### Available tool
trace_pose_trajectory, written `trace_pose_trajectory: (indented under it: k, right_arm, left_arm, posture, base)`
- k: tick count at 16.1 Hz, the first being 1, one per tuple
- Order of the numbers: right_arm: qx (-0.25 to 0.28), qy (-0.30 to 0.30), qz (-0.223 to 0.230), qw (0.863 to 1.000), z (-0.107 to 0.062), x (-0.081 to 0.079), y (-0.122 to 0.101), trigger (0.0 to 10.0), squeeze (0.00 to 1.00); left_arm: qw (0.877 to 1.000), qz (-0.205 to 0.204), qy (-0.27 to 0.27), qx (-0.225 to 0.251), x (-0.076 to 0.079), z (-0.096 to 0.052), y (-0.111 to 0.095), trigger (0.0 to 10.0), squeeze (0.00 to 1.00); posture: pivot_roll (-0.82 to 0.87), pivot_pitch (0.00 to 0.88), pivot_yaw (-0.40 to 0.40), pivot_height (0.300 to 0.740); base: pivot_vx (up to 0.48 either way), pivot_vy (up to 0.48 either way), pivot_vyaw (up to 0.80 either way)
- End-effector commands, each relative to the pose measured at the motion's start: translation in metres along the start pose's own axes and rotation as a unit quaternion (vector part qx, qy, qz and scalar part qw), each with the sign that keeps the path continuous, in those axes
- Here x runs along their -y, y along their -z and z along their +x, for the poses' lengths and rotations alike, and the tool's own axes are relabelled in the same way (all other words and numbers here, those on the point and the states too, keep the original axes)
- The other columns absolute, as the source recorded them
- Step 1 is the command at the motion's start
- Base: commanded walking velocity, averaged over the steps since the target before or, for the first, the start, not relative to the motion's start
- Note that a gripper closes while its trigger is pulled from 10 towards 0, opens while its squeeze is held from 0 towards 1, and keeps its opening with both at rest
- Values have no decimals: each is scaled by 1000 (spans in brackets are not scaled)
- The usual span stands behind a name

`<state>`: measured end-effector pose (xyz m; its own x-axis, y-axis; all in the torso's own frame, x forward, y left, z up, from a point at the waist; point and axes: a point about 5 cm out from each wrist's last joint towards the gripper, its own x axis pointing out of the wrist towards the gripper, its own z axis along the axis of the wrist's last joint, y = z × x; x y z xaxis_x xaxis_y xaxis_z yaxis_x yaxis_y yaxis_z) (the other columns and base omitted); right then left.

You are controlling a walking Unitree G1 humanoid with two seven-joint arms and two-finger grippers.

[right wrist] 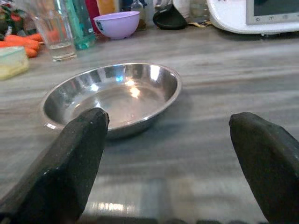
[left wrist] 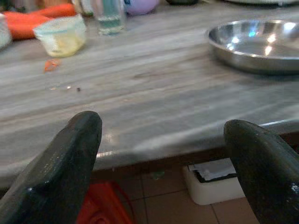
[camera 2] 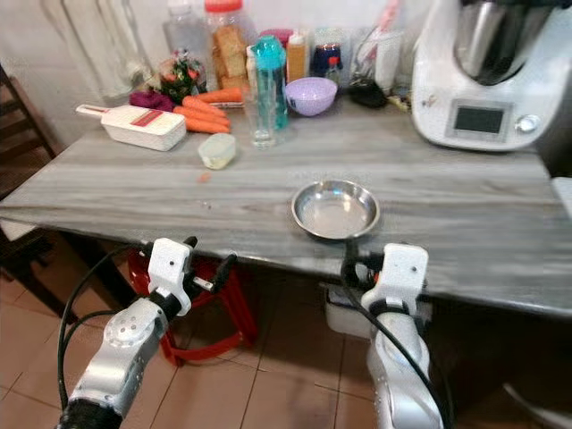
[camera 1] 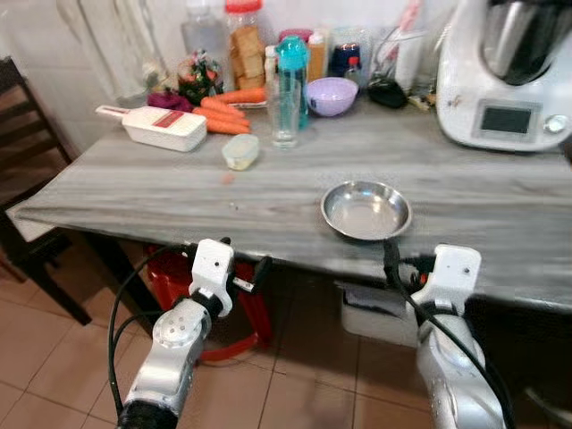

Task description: Setting the table

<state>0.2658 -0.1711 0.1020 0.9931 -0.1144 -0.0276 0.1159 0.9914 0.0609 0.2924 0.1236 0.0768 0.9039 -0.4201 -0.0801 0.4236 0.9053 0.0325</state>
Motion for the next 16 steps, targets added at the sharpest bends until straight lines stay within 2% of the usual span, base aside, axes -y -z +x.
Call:
trace_pose_trajectory:
  k: [1, 4, 7, 14, 16]
  right_arm:
    - [0, -11, 2, 1000, 3, -3, -3, 10000, 0]
    - [-5, -10, -7, 1000, 3, -1, -1, 10000, 0]
    - [2, 12, -49, 999, 4, 2, 0, 10000, 0]
    - [-5, 10, -32, 999, 3, -1, 3, 10000, 0]
    - [-4, 8, -42, 999, 4, -1, 2, 10000, 0]
  left_arm:
    - [1000, 1, 1, -10, -1, -3, 5, 10000, 0]
    - [1000, 0, 3, -6, 0, -3, 3, 10000, 0]
    - [1000, 2, 6, -8, -1, -3, 4, 10000, 0]
    - [1000, 6, 17, -11, 1, -2, 5, 10000, 0]
    - [999, 18, 29, -6, 3, -2, 3, 10000, 0]
  posture:
    - [-96, 0, 76, 740]
    - [-95, 0, 79, 740]
    - [-97, 0, 85, 740]
    - [-96, 0, 93, 740]
    - [-96, 0, 93, 740]
  base:
    - [-259, 0, 0]
    - [-257, 0, 0]
    - [-260, 0, 0]
    - [-273, 0, 0]
    - [-266, 0, 0]
